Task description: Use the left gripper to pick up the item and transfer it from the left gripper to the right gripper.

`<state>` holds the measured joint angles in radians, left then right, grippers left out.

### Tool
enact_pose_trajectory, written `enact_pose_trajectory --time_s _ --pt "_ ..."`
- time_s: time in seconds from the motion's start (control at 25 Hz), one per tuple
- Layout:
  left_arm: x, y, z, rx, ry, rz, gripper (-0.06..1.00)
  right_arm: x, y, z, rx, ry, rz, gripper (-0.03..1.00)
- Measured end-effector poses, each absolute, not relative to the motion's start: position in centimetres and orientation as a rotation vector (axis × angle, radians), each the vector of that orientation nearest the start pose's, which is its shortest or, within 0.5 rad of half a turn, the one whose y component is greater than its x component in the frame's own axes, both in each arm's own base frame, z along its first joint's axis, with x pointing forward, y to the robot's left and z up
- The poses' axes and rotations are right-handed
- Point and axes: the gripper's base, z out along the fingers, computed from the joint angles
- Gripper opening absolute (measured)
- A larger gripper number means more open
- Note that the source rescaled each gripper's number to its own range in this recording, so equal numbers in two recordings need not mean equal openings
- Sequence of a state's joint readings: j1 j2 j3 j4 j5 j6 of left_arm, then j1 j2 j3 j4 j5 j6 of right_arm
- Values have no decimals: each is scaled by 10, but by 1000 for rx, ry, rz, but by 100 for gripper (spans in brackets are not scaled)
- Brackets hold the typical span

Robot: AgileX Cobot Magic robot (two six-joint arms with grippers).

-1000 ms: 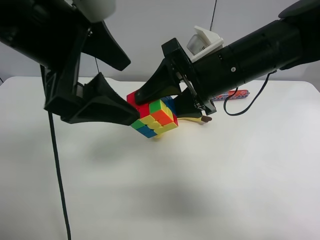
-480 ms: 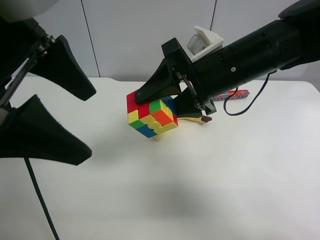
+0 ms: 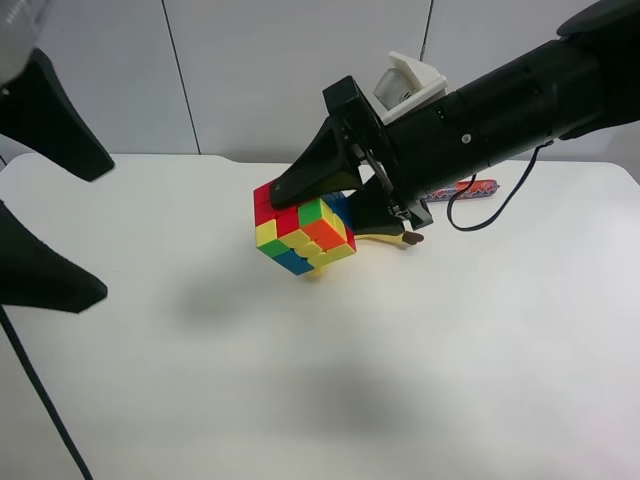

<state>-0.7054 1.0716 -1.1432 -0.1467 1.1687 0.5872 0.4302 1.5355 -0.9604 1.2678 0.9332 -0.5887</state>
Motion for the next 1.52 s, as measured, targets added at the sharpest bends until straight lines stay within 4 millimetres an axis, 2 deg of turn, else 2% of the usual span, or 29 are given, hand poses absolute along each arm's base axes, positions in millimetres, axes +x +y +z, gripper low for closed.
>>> enact_pose_trajectory --time_s 0.12,0.24,0.32,0.48,0.72,0.92,1.12,1.52 --pt "131 -114 390 1366 2049 -136 98 242 188 264 -343 2530 1462 0" --pt "116 -92 409 1183 2001 -94 98 242 188 264 -343 2530 1462 0" --pt "100 -74 420 1069 1965 -98 98 242 188 264 -343 2530 1462 0" --pt "63 -39 421 911 1902 -145 98 241 188 264 -347 2531 1467 0" --pt "13 0 386 780 1883 -263 98 241 188 264 -349 2532 1469 0" --pt "-12 11 347 777 1862 -388 98 241 188 264 -349 2532 1469 0" --pt "-22 12 311 782 1852 -468 98 241 188 264 -356 2535 1463 0" --pt "-10 -1 279 802 1918 -491 98 236 191 263 -411 2552 1466 0"
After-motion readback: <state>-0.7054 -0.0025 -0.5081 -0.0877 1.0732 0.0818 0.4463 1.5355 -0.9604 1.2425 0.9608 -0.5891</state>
